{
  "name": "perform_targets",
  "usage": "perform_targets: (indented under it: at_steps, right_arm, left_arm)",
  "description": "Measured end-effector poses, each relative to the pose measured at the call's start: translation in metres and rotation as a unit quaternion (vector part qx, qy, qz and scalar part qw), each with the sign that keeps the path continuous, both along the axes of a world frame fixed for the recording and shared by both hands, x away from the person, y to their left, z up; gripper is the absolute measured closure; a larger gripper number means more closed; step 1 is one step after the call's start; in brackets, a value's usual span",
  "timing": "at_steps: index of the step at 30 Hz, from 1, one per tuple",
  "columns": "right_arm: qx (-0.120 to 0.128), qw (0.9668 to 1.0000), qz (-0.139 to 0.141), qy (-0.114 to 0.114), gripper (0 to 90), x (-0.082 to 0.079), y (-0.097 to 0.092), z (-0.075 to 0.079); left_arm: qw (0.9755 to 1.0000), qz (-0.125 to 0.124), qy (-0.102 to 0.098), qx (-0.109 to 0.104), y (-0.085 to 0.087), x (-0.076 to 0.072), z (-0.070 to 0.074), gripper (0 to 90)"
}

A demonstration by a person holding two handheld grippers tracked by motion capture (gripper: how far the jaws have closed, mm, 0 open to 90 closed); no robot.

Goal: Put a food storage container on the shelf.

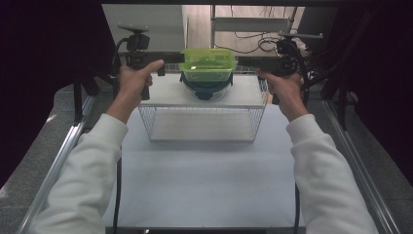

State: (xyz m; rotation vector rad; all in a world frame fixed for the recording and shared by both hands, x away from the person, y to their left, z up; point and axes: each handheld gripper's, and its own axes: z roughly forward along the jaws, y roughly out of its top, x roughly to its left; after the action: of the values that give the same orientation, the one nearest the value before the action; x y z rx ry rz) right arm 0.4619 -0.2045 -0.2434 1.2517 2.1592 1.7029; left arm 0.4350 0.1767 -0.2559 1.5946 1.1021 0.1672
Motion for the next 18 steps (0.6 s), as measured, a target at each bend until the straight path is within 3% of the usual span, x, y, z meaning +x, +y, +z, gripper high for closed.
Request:
perform_targets:
  at_steps: [2,8,14,17,18]
  right_arm:
    - [-0.012,0.9998,0.008,-0.015,22.8,-0.01,-0.005,-0.001]
    - [-0.041,0.997,0.031,-0.058,24.3,-0.05,-0.017,-0.013]
    - [-0.045,0.9961,0.048,-0.059,24.3,-0.084,-0.027,-0.036]
    - [-0.054,0.9953,0.053,-0.06,24.3,-0.1,-0.032,-0.048]
    - [-0.057,0.9951,0.054,-0.06,24.2,-0.104,-0.033,-0.052]
  left_arm:
    - [0.9997,-0.001,-0.008,0.022,0.002,-0.013,-0.003,21.0]
    - [0.9987,-0.007,-0.031,0.04,0.004,-0.051,-0.018,21.1]
    - [0.9972,-0.026,-0.042,0.056,0.007,-0.091,-0.046,21.1]
    - [0.9968,-0.034,-0.04,0.06,0.009,-0.11,-0.068,21.5]
    - [0.9961,-0.035,-0.038,0.072,0.01,-0.116,-0.079,21.4]
